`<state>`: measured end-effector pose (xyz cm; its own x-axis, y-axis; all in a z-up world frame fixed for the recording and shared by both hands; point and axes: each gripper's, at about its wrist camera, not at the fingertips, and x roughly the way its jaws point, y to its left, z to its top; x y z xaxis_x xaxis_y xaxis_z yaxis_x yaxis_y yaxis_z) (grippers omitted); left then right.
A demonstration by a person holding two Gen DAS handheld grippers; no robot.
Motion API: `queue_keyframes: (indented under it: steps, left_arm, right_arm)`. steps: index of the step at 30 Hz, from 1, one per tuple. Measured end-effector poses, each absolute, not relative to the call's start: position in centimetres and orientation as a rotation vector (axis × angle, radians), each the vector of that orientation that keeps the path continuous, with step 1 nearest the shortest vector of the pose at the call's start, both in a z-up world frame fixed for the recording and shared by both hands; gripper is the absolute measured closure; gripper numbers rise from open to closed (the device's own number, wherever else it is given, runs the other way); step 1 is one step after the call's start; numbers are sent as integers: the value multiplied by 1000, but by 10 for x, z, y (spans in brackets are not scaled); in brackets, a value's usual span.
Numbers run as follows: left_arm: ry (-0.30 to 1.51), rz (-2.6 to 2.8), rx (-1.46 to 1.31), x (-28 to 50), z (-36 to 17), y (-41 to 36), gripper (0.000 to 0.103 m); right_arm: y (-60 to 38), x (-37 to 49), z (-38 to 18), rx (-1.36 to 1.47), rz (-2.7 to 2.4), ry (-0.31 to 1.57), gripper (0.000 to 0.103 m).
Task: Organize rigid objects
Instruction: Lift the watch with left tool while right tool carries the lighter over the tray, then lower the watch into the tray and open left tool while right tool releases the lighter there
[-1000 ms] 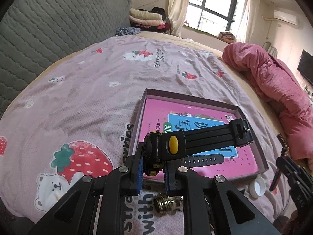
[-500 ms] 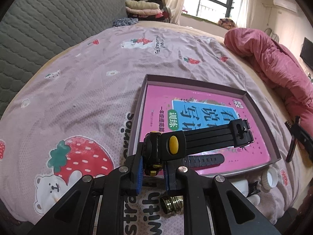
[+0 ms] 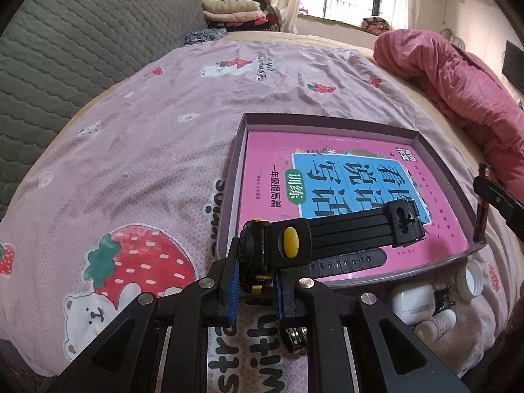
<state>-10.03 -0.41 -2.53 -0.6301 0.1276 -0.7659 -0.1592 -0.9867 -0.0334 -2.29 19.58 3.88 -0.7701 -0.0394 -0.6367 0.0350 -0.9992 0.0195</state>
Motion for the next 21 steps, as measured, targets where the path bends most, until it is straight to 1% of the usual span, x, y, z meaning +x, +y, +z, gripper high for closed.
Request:
queue_keyframes:
  steps: [6,21]
  left_arm:
    - [109,2710,-1243,-98,-27,-2,87]
    - [91,2673,-1283,-100,-35,-6,86]
  right_arm:
    - [198,-31,33,1085,-2915,4,79]
    - [201,-37,5,1236,-2866,4,79]
